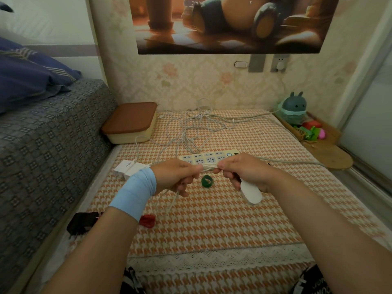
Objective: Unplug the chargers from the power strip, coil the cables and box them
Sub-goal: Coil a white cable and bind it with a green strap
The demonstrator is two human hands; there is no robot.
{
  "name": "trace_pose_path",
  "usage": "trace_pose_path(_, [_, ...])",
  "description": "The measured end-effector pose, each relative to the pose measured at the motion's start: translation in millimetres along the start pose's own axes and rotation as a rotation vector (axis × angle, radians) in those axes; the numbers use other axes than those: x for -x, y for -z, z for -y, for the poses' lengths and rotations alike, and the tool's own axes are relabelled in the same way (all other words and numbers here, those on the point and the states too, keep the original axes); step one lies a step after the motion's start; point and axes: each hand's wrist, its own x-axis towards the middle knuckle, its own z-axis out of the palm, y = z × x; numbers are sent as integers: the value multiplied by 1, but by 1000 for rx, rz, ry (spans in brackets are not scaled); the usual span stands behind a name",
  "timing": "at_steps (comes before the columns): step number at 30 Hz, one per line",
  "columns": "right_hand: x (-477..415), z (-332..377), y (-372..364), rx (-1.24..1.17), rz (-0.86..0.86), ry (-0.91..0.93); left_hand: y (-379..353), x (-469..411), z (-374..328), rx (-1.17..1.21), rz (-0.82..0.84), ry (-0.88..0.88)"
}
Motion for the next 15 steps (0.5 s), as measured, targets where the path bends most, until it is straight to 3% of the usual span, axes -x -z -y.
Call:
trace_pose_path(5, [-1,3,-9,28,11,14,10,-1,-1,77,-8,32])
trace_pose_path(10, [3,9,-18,174,164,13,4,-14,-1,467,-161,-12])
trace_pose_path(13, [2,5,-21,205,181,-21,-1,-18,1,629,-119,-35])
trace_pose_path(15, [-1,3,-18,105,117,-22,-4,-17,-1,735,-71,-58])
